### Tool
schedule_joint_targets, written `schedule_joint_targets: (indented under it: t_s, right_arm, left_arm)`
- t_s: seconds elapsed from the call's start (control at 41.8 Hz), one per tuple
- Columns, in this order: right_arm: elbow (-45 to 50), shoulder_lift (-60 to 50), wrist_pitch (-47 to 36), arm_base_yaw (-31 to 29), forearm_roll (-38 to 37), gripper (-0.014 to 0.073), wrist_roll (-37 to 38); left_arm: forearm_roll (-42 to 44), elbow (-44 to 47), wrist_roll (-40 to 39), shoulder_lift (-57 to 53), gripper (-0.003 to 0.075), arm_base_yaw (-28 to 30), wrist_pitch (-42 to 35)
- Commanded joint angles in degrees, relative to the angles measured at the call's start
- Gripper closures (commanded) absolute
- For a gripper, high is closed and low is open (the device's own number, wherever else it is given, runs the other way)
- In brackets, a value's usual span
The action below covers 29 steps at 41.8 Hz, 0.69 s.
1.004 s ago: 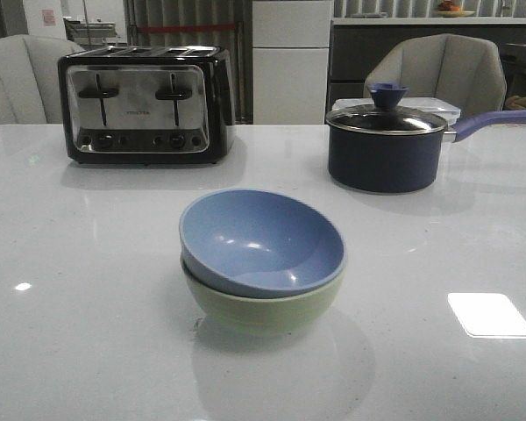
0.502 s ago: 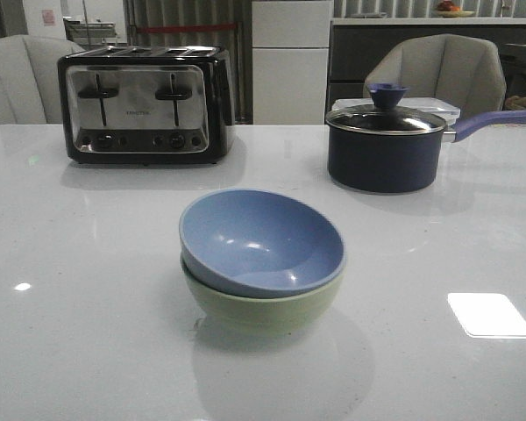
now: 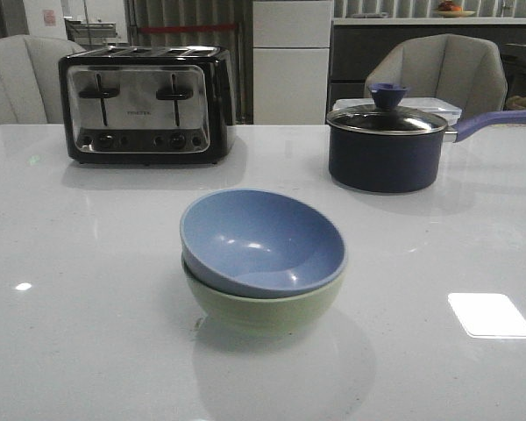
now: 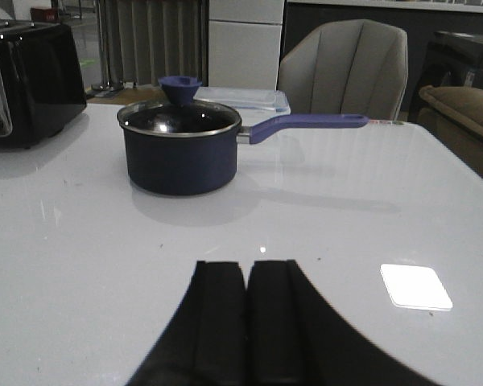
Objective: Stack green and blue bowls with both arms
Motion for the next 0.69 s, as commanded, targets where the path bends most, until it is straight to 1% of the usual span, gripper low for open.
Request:
schedule_joint_targets:
  t_s: [0.0, 0.67]
  right_arm:
    - [-0.2, -1.2, -7.3, -0.3, 0.0, 0.0536, -0.3]
    - [-0.2, -1.2, -7.7, -0.2, 0.1, 0.0536, -0.3]
  left_arm:
    - [-0.5, 0.2, -0.3, -1.0, 0.0627, 0.2, -4.9]
    - [-0.5, 0.2, -0.3, -1.0, 0.0627, 0.2, -4.9]
